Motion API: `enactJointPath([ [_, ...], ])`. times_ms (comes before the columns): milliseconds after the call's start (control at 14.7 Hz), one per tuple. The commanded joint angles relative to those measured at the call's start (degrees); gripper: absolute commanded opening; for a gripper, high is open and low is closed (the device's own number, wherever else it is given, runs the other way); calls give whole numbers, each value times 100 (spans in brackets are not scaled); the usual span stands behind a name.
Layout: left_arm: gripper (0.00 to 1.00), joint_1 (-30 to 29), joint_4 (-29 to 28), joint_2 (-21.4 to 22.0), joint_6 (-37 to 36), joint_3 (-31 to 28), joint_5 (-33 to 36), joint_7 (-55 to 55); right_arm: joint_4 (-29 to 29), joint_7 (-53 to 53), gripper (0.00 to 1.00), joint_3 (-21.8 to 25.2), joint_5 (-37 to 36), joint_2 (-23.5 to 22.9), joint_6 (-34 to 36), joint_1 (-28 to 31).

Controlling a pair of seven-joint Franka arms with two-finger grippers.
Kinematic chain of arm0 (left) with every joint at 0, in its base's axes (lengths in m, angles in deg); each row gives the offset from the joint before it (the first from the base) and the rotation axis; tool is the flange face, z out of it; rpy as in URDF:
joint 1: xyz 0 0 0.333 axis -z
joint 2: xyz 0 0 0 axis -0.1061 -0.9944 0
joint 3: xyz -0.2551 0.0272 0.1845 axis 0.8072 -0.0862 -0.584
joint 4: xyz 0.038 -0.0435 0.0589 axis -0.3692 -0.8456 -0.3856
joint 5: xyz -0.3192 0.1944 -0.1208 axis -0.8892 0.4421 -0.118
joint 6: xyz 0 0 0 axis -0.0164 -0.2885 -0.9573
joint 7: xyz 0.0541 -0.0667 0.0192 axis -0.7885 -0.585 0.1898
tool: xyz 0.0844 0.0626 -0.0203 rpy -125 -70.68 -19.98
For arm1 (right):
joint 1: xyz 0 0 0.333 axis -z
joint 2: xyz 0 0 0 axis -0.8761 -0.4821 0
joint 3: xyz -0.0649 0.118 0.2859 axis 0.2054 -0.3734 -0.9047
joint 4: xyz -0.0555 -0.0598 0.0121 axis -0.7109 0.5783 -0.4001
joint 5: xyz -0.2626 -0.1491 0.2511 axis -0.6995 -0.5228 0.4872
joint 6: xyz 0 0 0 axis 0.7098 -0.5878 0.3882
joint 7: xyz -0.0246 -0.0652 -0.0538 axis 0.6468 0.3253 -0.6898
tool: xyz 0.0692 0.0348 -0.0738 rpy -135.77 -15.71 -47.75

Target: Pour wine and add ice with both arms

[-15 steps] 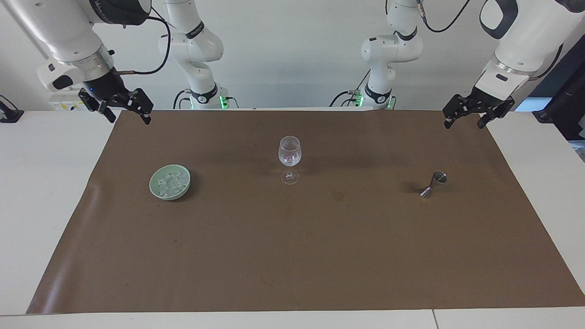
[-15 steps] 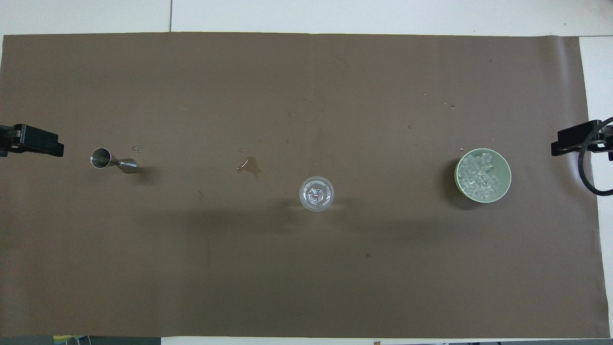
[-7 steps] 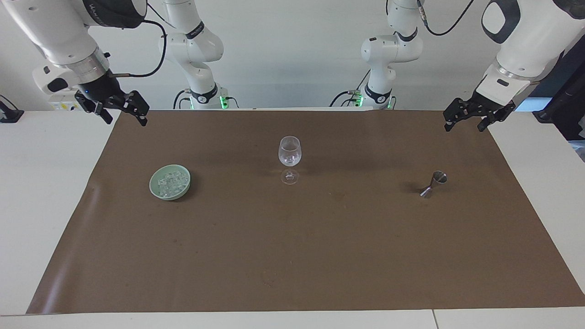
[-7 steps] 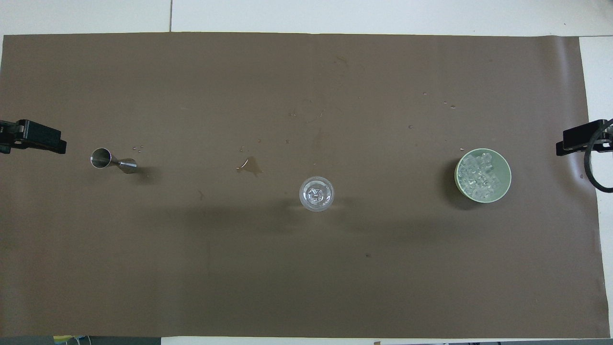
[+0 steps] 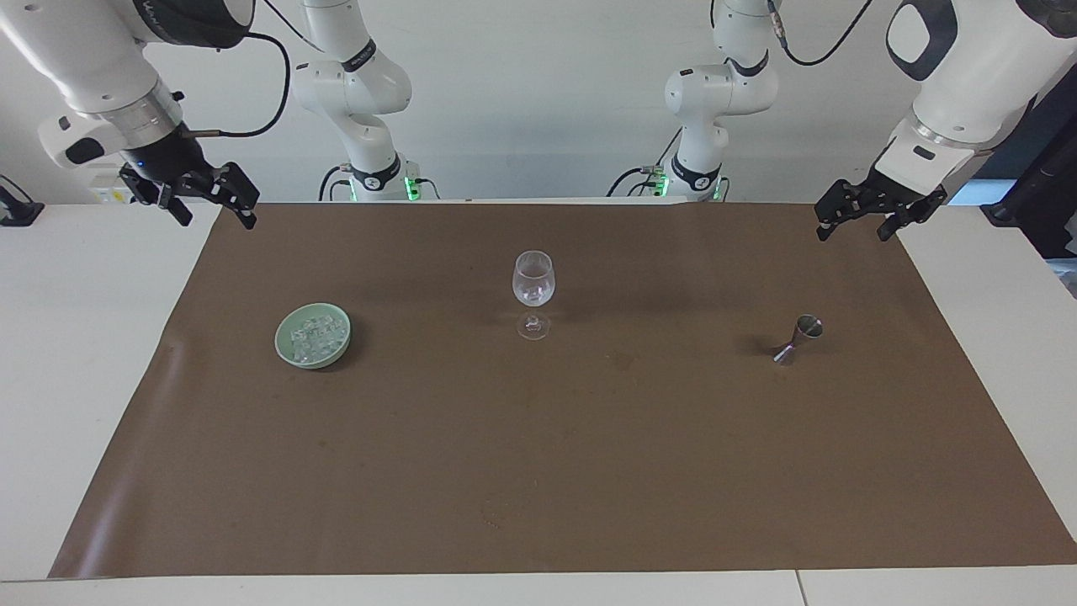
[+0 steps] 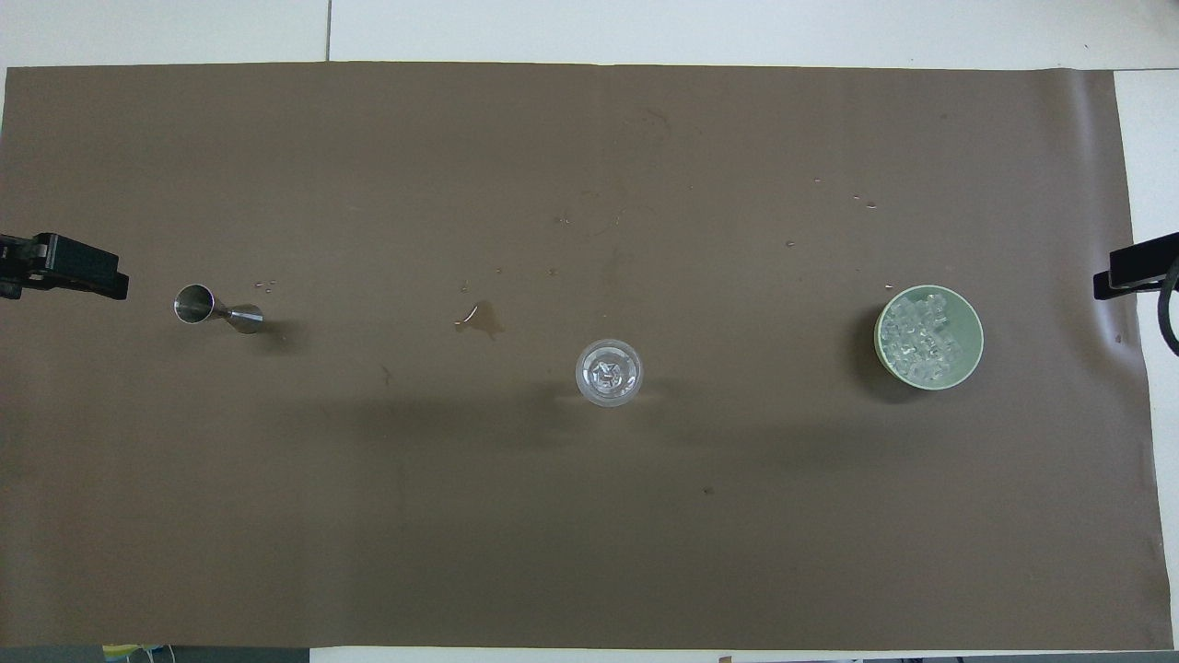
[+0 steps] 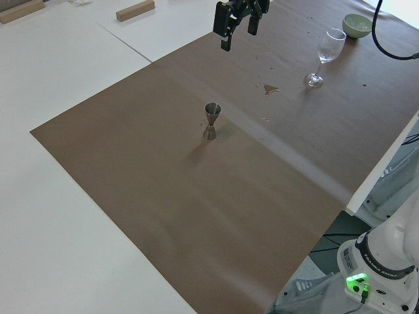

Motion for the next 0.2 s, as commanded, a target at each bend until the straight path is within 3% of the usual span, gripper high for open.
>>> enactJointPath([
  [0,100,12,15,11,-100,-2,63,-50,104,-113,100,51,17,-13,107,-59],
  [136,100,12,23,11,-100,-2,63,-41,104,-113,100,51,17,-13,98,-60],
])
